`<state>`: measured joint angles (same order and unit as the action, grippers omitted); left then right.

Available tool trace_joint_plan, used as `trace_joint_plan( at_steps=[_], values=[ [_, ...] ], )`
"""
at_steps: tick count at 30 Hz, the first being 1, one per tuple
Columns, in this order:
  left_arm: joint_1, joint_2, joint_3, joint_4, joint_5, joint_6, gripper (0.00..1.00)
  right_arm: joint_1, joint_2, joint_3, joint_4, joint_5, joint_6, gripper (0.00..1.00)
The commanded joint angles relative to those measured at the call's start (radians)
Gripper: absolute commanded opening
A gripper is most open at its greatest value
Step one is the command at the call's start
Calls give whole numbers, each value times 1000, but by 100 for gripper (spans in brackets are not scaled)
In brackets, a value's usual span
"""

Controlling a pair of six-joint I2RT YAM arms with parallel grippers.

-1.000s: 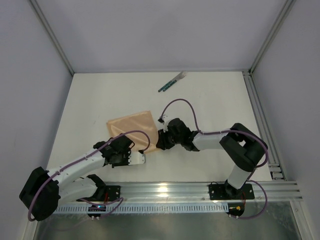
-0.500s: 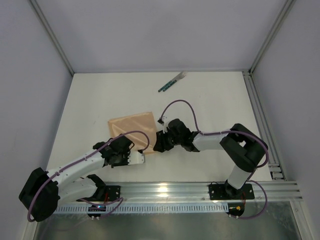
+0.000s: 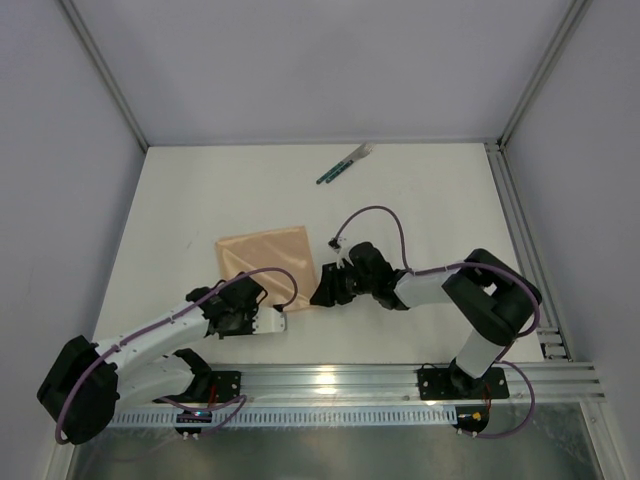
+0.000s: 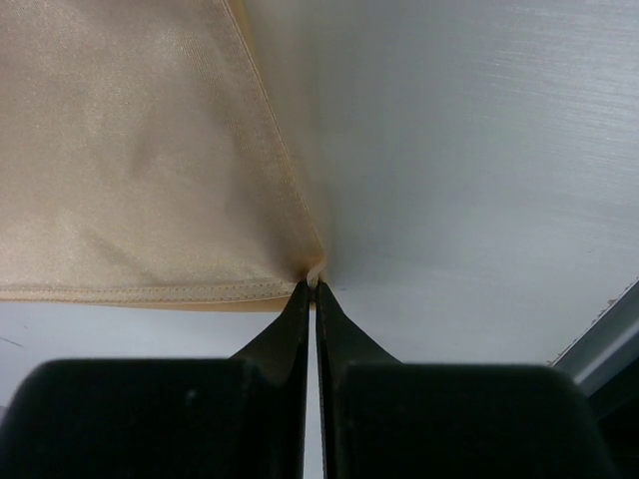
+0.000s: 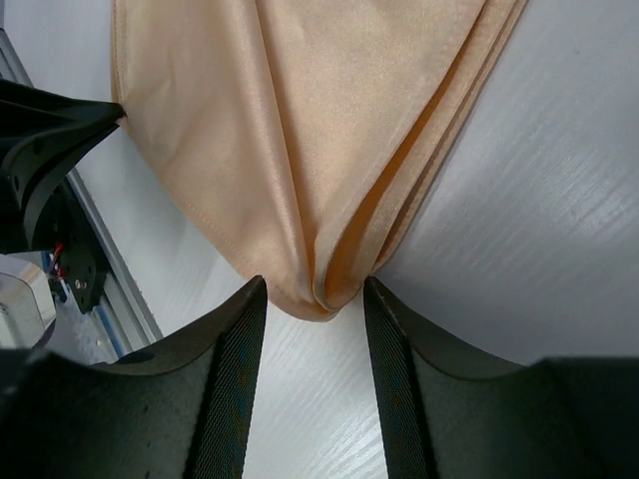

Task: Fold the napkin into a case and place the utensils inside
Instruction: Smooth out the upper triangle-folded napkin at the center of the board.

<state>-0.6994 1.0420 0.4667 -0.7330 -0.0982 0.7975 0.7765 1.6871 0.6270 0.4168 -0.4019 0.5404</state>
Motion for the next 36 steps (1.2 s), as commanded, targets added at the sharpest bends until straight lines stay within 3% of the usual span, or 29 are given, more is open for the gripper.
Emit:
trace_joint_plan(
  at_steps=[1, 18, 23, 26, 30, 34, 36],
  values=[
    [-3, -3, -16, 24, 3, 11, 0, -3, 37, -68, -3, -17, 101, 49],
    [-3, -19, -39, 41, 15, 25, 0, 50, 131, -153, 227, 69, 326, 52],
    [-3, -37, -43, 37, 15, 28, 0, 50, 158, -138, 235, 106, 325, 49],
    [-3, -43, -48, 35, 9, 28, 0, 53, 168, -122, 240, 115, 325, 45],
    [-3, -62, -57, 41, -3, 32, 0, 55, 161, -110, 224, 124, 306, 26],
    [-3, -82, -62, 47, -26, 28, 0, 55, 135, -107, 202, 129, 290, 14],
    [-2, -97, -59, 50, -32, 20, 12, 55, 112, -104, 185, 130, 285, 12]
  ],
)
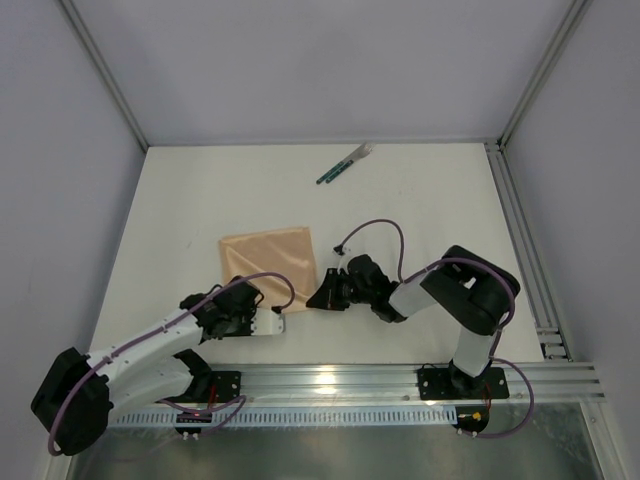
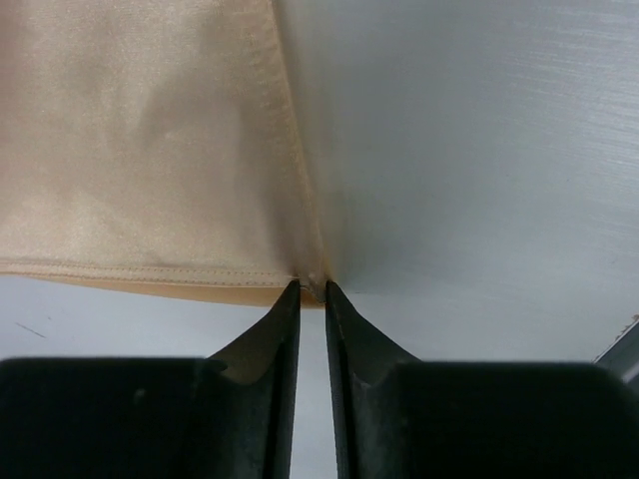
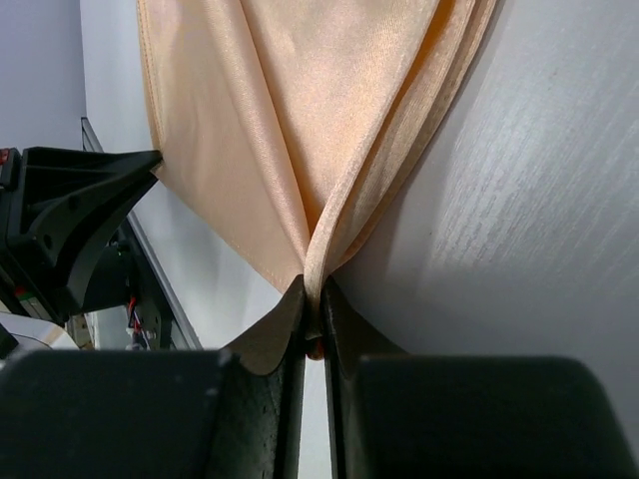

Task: Fold the napkin into a case and place the utensils inside
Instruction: Smooth out the upper triangle-folded napkin at the center of the board, then pick up the upper triangle-folded napkin from the center of the board.

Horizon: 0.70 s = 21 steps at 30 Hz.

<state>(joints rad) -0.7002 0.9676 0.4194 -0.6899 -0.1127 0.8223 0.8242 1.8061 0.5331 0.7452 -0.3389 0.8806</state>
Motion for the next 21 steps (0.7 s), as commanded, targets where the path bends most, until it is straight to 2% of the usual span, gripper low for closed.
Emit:
trace_joint_plan(
  at_steps=[1, 5, 9, 13, 16, 18, 21],
  values=[
    [-1, -44, -8, 6, -16, -11, 19, 9, -14, -9, -148, 66, -55, 11],
    [-1, -104, 50, -31, 30, -64, 45, 13, -51, 5, -194, 66, -55, 10],
    [-2, -121, 124, -65, 106, -121, 57, 12, -74, 30, -221, 51, -28, 9],
    [-18, -89, 131, 48, 148, -138, 75, 12, -86, 54, -227, 35, 14, 9],
    [-68, -56, 116, 184, 134, -175, 96, 13, -111, 70, -251, 40, 34, 9],
    [-114, -41, 93, 258, 123, -198, 99, 13, -126, 79, -270, 44, 50, 8],
    [-209, -15, 58, 403, 27, -210, 99, 15, -163, 90, -273, 38, 78, 6]
  ],
)
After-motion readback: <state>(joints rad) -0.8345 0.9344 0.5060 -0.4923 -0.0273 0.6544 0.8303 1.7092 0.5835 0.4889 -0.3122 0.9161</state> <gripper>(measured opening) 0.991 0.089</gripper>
